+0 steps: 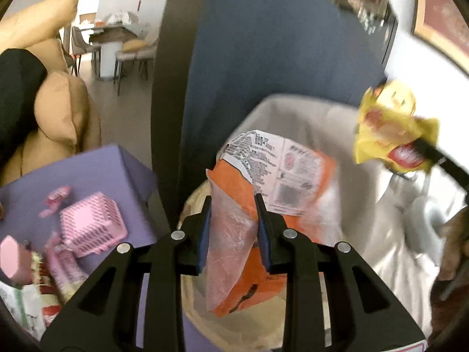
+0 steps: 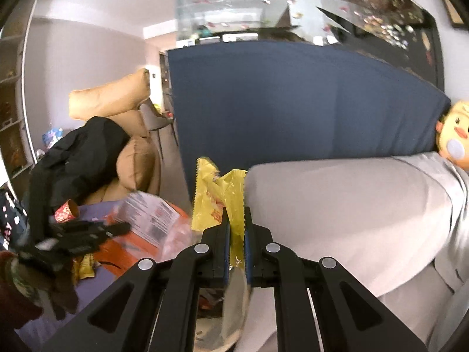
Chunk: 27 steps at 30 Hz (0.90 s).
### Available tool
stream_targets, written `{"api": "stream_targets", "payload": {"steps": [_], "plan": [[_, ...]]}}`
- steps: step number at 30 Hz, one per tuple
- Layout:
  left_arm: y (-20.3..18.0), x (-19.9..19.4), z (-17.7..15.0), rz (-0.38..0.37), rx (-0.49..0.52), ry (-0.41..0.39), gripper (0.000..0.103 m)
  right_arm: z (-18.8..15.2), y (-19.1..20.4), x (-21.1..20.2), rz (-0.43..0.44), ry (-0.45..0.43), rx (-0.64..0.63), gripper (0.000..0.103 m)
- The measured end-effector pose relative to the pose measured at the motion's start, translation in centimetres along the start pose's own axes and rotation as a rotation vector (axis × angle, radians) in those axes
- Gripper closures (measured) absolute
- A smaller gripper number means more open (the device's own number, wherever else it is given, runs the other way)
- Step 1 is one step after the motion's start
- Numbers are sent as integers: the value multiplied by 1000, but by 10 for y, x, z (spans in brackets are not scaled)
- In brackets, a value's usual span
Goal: Collect trash
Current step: 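Carry both items to the trash bag and open the left tool, then lower the yellow packet into the trash bag and open the right tool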
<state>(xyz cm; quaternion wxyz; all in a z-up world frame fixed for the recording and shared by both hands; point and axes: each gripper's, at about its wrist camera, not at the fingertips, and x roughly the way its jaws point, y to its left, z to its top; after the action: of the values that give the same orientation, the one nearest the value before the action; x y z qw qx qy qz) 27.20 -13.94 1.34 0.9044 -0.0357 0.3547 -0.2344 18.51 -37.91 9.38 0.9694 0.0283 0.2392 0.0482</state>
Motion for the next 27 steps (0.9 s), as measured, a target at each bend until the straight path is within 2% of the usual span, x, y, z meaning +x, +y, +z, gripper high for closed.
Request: {"api": "stream_targets", "payload": {"steps": [3,5,8,11,16,19,23,27], "plan": [[-4,22,-10,37,27,106,78,-6,-6,4,-7,5,12,94],[-6,26,-20,8,33,157,78,-8,-6,9,-5,9,15,94],[-9,31,-25,-12,36,182,78,-9,-7,15,8,16,26,94],[-11,42,-24,-56,-10,199,78,-11,-3,21,26,28,29,94],[-13,56,-20,-101,-65,188,65,-17,11,31,50,66,6,94],[-5,44,-21,-110,-109,168,56,-24,18,38,70,94,-8,94],[14,-2,-30,-30,-96,59,49,-36,35,56,124,165,-29,94],[36,-34,-38,3,-149,26,49,-62,63,87,224,282,-55,94]]}}
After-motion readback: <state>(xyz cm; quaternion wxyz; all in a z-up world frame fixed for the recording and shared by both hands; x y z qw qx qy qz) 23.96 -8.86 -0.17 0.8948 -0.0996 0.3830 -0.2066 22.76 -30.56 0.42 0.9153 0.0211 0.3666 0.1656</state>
